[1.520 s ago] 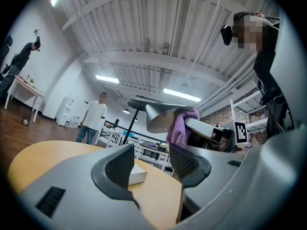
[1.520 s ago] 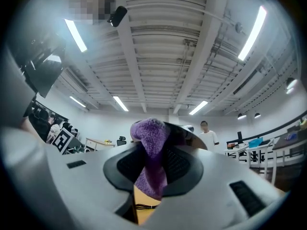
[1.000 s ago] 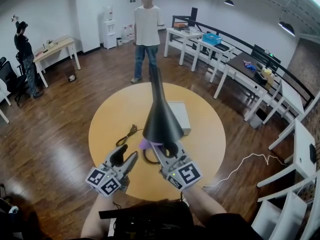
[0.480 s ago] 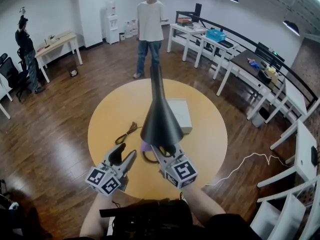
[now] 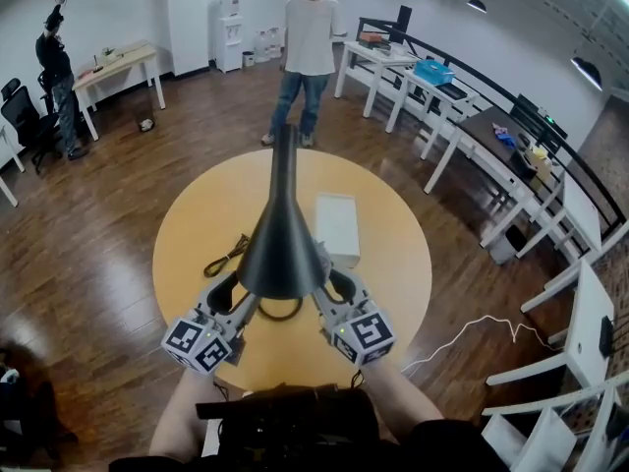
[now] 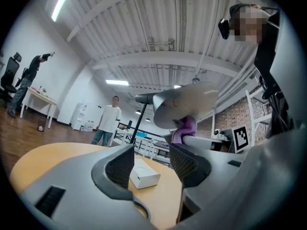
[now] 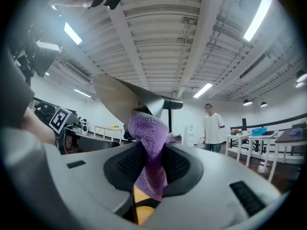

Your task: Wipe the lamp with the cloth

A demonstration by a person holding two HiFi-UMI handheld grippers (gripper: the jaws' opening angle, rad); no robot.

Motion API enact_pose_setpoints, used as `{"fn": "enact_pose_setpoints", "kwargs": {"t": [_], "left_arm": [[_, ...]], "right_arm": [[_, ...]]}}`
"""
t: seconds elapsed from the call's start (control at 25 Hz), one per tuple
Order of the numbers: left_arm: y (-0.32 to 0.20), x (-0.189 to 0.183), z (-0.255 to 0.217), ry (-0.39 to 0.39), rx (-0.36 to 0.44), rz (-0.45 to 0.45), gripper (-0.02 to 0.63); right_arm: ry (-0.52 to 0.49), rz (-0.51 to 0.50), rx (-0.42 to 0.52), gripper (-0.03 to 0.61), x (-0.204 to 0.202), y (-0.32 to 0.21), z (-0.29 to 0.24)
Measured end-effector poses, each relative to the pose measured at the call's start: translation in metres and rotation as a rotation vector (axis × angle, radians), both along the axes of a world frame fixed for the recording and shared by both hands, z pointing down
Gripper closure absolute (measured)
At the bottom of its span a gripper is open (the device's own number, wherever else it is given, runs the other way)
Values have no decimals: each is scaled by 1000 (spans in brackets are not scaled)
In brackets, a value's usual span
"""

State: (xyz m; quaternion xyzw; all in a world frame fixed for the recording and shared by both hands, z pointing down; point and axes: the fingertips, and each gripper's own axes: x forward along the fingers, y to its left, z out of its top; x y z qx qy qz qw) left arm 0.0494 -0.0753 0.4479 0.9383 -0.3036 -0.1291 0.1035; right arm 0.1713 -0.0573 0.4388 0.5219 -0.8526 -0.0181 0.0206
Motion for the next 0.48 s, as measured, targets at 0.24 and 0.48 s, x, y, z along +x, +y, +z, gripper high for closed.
{"fn": "enact_pose_setpoints", "kwargs": {"t": [0.24, 0.48], "left_arm": [[7, 16, 0, -7, -9, -26, 385], [16, -8, 1, -4, -35, -120, 385]], "right_arm": [[25, 6, -9, 486, 28, 4, 9], [8, 135, -166, 486, 100, 0, 41]]}}
